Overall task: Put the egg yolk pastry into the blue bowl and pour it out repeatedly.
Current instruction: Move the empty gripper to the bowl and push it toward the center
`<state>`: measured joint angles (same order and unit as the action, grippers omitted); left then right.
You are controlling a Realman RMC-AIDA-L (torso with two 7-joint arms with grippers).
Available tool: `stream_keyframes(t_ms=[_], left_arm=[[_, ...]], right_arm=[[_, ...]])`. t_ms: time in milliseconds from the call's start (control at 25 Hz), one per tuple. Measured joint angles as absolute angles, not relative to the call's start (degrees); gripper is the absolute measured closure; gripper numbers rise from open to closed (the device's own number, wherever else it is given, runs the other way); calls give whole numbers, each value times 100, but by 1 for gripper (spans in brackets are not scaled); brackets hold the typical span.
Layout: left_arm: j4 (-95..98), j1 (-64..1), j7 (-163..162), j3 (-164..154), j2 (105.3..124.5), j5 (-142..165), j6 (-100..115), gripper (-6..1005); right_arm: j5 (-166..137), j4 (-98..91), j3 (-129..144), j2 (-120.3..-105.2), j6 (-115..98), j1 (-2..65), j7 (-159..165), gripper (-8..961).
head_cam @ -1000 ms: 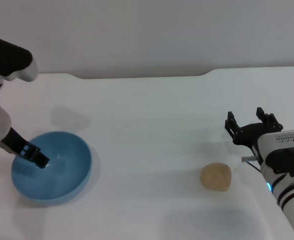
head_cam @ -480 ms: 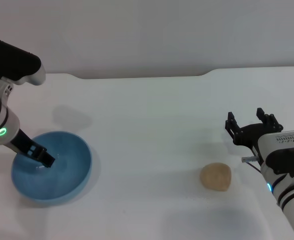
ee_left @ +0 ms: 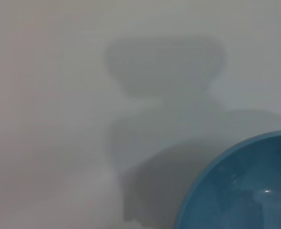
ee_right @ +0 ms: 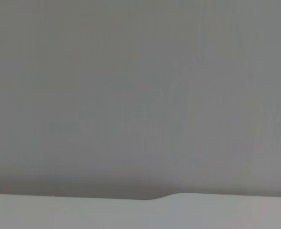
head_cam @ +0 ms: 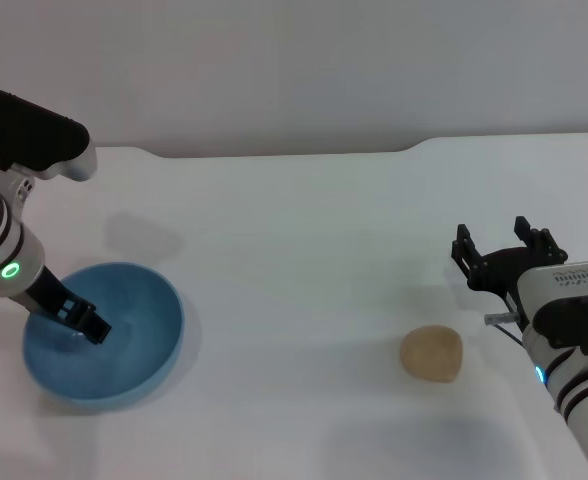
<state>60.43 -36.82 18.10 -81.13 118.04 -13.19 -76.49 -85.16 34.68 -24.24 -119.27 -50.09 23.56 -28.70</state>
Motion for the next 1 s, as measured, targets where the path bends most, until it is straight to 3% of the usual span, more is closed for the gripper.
stream_keyframes(t_ms=[160,480,720,1000], left_arm=[[6023,-3689,1814,-8108,11800,-1315,-7641,156],[5941,-3730,1817,-8115,11809,-1272,-7620,320],[5830,-3766,1819,-8122,11807,-1264,-7600,516],[5827,-3770,1820,-8118,11804,-1256,-7562,518]], right_arm=[[-8516,3456,-2426,-11927,-5009,2362,-2779,258],[-8510,3454,-2426,-11927,-5009,2355,-2771,258],[-8507,3454,-2426,-11920,-5009,2355,-2769,258],[-8507,3454,-2426,-11918,-5009,2355,-2768,258]])
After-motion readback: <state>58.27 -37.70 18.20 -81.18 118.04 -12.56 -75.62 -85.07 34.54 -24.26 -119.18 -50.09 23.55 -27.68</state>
